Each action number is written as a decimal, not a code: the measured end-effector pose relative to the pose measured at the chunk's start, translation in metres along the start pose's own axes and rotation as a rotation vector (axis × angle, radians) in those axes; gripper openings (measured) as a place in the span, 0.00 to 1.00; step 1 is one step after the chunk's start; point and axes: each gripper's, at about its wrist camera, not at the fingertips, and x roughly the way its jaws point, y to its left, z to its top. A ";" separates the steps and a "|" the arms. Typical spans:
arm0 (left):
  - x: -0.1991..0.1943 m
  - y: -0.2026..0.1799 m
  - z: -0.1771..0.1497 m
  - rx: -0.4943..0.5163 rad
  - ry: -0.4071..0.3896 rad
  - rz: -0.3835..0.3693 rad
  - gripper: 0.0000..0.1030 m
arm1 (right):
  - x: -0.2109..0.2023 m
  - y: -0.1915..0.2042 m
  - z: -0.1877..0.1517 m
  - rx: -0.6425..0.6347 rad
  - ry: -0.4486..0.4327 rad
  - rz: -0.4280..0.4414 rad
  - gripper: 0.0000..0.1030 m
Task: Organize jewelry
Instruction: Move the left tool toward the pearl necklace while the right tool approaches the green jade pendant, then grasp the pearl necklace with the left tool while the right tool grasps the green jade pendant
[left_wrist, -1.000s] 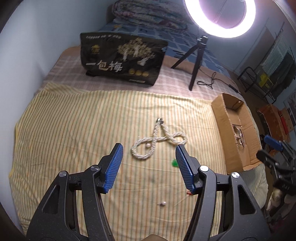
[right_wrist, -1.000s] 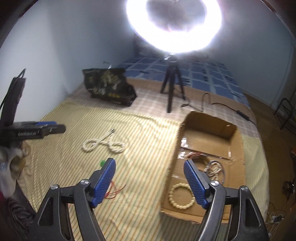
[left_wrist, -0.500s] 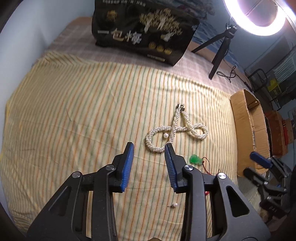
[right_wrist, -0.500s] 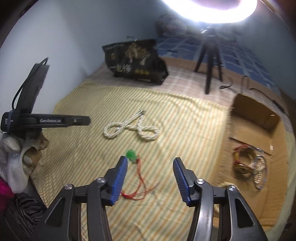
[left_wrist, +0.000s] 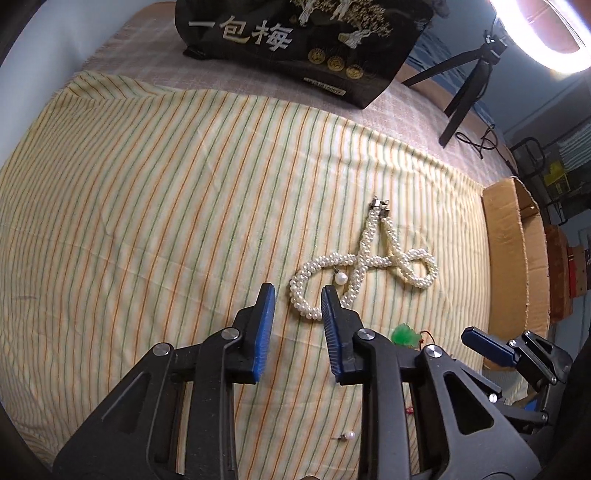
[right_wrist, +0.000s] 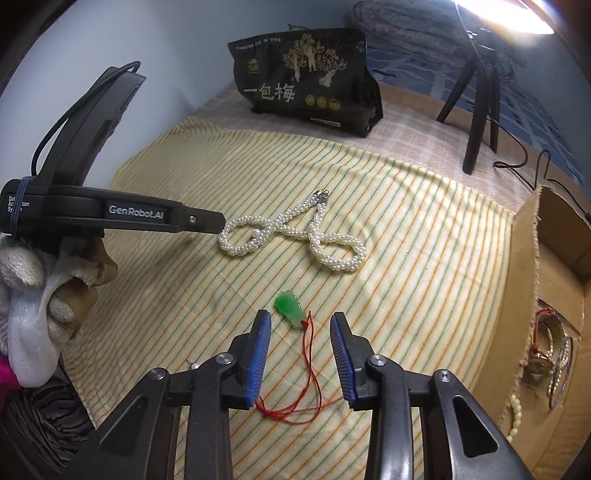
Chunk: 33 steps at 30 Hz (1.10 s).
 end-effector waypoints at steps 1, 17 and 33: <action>0.003 0.001 0.001 -0.003 0.006 0.001 0.20 | 0.003 0.001 0.001 -0.003 0.004 0.001 0.32; 0.026 -0.005 0.002 0.045 0.024 0.044 0.14 | 0.047 0.017 0.009 -0.108 0.065 -0.030 0.30; 0.024 -0.006 0.001 0.053 0.009 0.061 0.07 | 0.060 0.031 0.005 -0.216 0.073 -0.109 0.31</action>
